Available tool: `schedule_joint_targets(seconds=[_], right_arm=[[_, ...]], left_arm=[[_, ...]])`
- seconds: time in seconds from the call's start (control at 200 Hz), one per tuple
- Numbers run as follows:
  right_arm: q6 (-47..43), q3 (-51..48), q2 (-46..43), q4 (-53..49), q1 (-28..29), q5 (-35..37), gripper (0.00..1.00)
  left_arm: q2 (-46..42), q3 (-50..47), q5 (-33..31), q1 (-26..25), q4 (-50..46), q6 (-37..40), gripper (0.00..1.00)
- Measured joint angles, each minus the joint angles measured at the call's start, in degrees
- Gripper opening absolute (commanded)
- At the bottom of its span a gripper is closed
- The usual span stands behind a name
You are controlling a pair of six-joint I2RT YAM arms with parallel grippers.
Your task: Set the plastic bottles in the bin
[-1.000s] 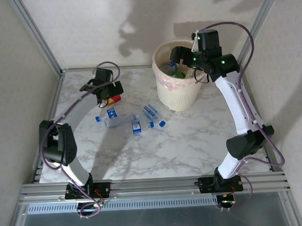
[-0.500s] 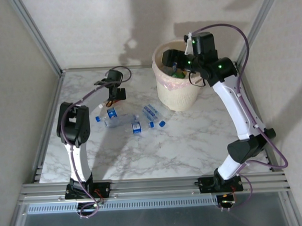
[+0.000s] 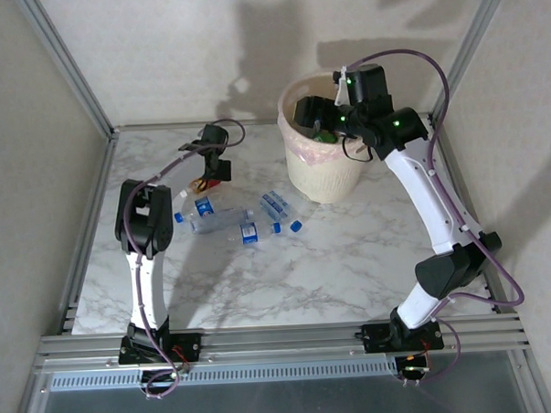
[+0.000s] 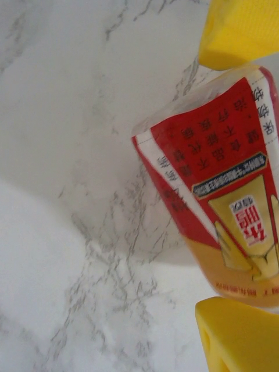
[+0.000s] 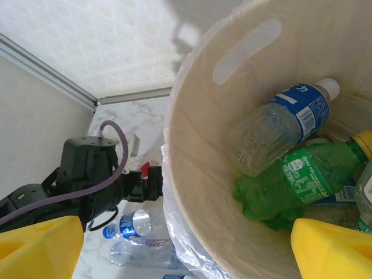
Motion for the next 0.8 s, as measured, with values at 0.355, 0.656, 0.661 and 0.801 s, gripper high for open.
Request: schedule_joint_targets(seconds=[0.355, 0.656, 0.661, 0.801], right_arm=[[1.1, 0.0, 0.0, 0.0, 0.0, -0.8, 0.92], [1.3, 0.0, 0.0, 0.0, 0.2, -0.8, 0.95], [1.3, 0.0, 0.0, 0.0, 0.3, -0.8, 0.95], [1.3, 0.0, 0.0, 0.0, 0.4, -0.8, 0.95]], left_arm=[[4.5, 5.0, 1.8, 0.4, -1.5, 1.4, 0.92], [6.5, 6.8, 1.6, 2.8, -3.2, 0.7, 0.97], [6.5, 6.8, 1.6, 2.8, -3.2, 0.7, 0.97], [6.5, 6.8, 1.6, 4.3, -4.2, 0.0, 0.95]])
